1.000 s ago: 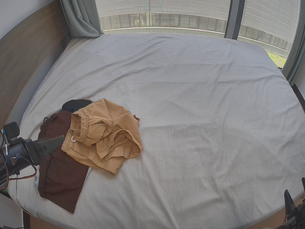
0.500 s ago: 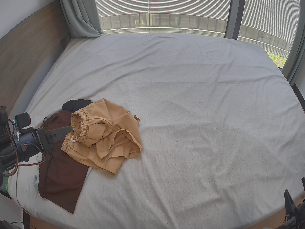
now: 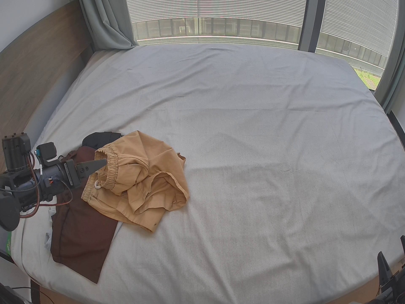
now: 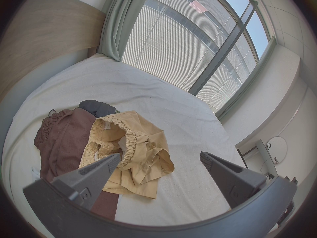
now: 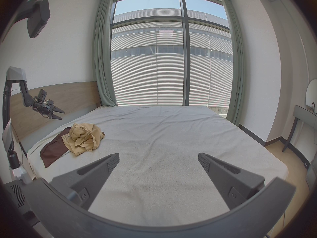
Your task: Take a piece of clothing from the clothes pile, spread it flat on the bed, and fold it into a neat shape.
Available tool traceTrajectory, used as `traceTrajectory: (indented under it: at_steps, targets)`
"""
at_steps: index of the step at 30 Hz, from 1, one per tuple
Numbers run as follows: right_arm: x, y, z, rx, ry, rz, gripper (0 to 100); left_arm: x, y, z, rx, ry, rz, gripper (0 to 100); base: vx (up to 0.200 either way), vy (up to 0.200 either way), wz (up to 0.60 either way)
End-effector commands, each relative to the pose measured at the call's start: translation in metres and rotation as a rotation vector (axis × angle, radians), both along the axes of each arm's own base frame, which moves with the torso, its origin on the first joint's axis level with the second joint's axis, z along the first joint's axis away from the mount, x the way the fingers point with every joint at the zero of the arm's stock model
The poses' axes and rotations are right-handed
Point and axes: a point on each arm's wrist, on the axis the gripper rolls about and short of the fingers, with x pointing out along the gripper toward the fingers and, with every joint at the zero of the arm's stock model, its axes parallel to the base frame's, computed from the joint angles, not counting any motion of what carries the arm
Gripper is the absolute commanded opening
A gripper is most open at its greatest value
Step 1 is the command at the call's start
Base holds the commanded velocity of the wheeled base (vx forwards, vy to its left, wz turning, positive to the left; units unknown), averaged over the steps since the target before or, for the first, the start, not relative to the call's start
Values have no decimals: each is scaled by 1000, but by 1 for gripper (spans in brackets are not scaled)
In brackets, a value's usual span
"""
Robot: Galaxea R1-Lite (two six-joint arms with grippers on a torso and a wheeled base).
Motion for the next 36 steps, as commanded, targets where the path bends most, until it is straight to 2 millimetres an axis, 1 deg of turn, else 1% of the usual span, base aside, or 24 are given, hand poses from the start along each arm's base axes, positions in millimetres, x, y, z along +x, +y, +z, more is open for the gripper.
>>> traceTrajectory:
  at_steps: [1,7,9,10,13,17,18,19,24,25,26,27,31,36]
  targets:
    - [0,0,-5,0,3,1,100,13,1,-11,-1,41,1,100,0,0,0]
    - [0,0,-5,0,3,1,100,31,1,-20,0,35,0,100,0,0,0]
    - [0,0,-5,0,3,1,100,33,1,-22,0,35,-1,100,0,0,0]
    - [0,0,-5,0,3,1,100,39,1,-26,0,31,-1,100,0,0,0]
    - [0,0,-5,1,3,1,100,46,1,-31,0,28,-3,100,0,0,0]
    - [0,0,-5,1,4,1,100,52,1,-38,0,32,-3,100,0,0,0]
    - [0,0,-5,1,4,1,100,52,1,-38,0,32,-3,100,0,0,0]
    - [0,0,-5,0,3,1,100,58,0,-39,0,29,-7,100,0,0,0]
    - [0,0,-5,1,3,1,100,66,0,-43,0,35,-10,100,0,0,0]
    - [0,0,-5,1,3,1,100,72,-1,-46,0,37,-12,100,0,0,0]
    - [0,0,-5,1,3,1,100,72,-1,-46,0,37,-12,100,0,0,0]
    - [0,0,-5,1,3,1,100,77,-2,-47,0,35,-15,100,0,0,0]
    - [0,0,-5,1,3,1,100,85,-4,-50,0,35,-23,100,0,0,0]
    - [0,0,-5,1,3,1,100,89,-5,-54,1,42,-26,100,0,0,0]
